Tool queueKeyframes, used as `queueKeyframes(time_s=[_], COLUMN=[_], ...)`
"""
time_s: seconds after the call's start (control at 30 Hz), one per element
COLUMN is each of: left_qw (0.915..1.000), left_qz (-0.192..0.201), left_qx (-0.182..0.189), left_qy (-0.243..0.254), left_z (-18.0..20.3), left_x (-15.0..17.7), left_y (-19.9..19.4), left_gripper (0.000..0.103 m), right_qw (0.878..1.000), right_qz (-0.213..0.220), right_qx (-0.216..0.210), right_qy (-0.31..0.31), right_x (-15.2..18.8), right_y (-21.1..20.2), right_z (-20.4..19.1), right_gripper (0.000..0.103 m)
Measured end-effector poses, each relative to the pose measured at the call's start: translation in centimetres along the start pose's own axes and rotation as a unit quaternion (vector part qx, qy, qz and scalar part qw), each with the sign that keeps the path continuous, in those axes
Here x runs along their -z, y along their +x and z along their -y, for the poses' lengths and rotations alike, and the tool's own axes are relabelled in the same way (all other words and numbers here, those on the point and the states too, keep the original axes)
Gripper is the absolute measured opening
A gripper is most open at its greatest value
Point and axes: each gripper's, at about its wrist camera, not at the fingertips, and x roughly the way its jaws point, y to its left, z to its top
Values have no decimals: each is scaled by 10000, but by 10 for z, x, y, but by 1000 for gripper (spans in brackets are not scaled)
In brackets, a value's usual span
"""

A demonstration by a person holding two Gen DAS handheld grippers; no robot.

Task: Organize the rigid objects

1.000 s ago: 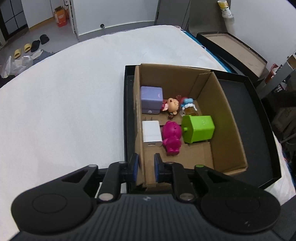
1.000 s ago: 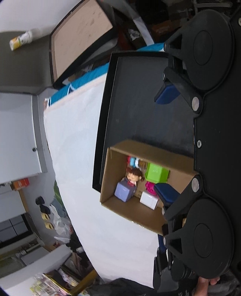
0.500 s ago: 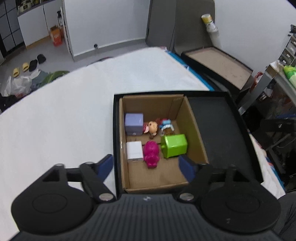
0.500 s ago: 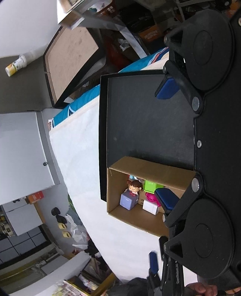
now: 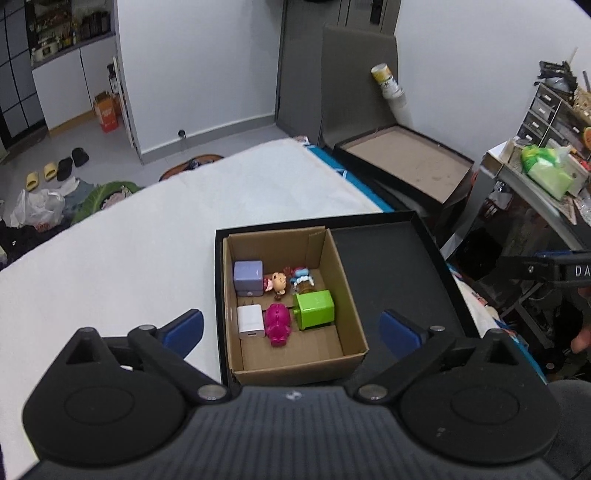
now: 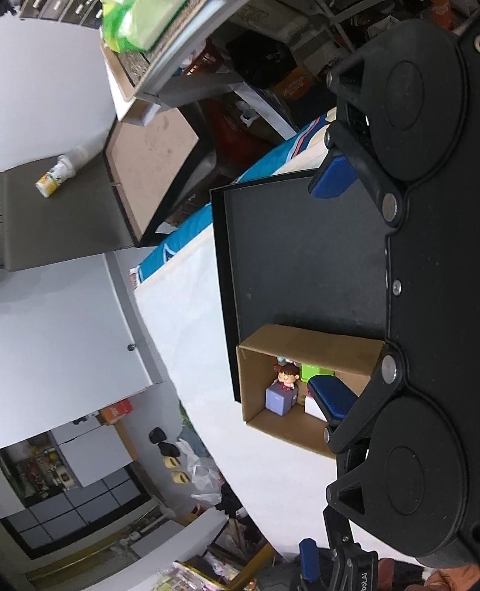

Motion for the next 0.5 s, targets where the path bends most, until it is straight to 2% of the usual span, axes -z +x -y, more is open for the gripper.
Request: queueKeyframes(time_s=[0.13, 0.5], left_qw=[9998, 9986], left_qz=[128, 523], left_qx=[111, 97], left_qy=[-47, 11], left_z=[1, 8], left_x=[3, 20], left_y=[-20, -74], left_gripper=[102, 102], right_qw=[9999, 9978], right_qz=[114, 606], right_qx=[39, 257], right_qy=[4, -28], right_x=[6, 25], right_y=[-18, -64], right_z=[-6, -29], right_gripper=[103, 103])
